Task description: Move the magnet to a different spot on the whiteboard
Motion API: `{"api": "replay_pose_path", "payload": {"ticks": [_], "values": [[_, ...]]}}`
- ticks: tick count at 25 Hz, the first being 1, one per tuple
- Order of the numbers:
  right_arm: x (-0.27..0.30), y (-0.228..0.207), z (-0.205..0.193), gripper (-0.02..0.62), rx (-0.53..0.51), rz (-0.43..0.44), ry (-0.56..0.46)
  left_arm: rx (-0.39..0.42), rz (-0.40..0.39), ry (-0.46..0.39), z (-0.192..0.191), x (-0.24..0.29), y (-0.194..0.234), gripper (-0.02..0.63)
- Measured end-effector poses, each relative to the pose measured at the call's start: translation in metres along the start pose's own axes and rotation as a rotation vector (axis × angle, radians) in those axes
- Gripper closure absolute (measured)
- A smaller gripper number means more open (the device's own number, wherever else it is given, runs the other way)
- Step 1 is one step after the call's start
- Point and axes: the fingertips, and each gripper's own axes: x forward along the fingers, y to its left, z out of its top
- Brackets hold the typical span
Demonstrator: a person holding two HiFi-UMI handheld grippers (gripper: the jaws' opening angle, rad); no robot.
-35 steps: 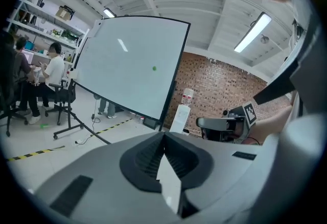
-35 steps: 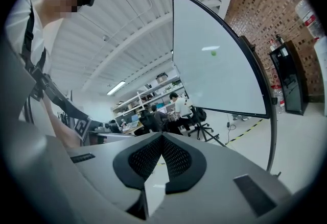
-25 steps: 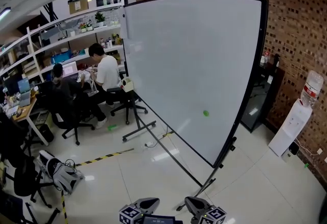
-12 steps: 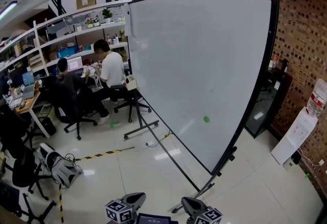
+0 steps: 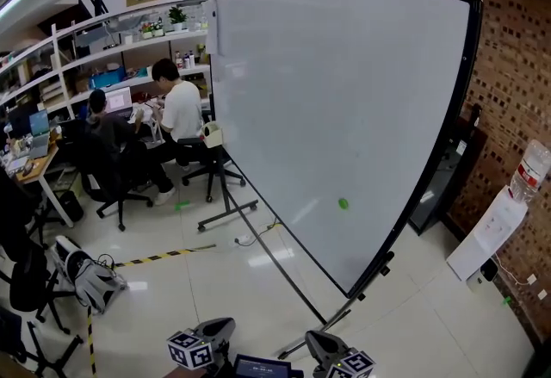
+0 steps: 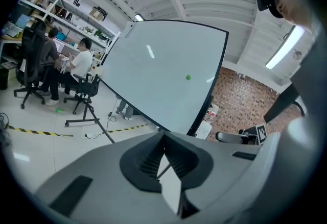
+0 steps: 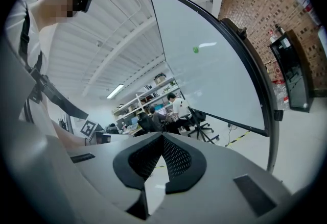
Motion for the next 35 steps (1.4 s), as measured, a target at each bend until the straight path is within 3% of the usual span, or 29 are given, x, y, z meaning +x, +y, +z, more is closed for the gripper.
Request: {"api": "replay_pose_path", "payload": {"ticks": [10,22,30,35], "values": [[0.026,-0.036,0.026,0.566,-0.013,-0.128,-0.049,-0.068,-0.150,0.015,0.029,0.065,0.024,0.575],[0.044,-0.065,0.049,0.566,-0.011,-0.360,-0.095,0.045,-0.349,0.153,0.069,0.147,0.037,0.575],[0.072,-0.086,0.084,0.566,-0.126,-0.503,-0.114,0.153,-0.449,0.216,0.083,0.172,0.049,0.575],[0.101,-0.085,0.102,0.566,-0.241,-0.560,-0.069,0.173,-0.506,0.232,0.096,0.184,0.067,0.575]]}}
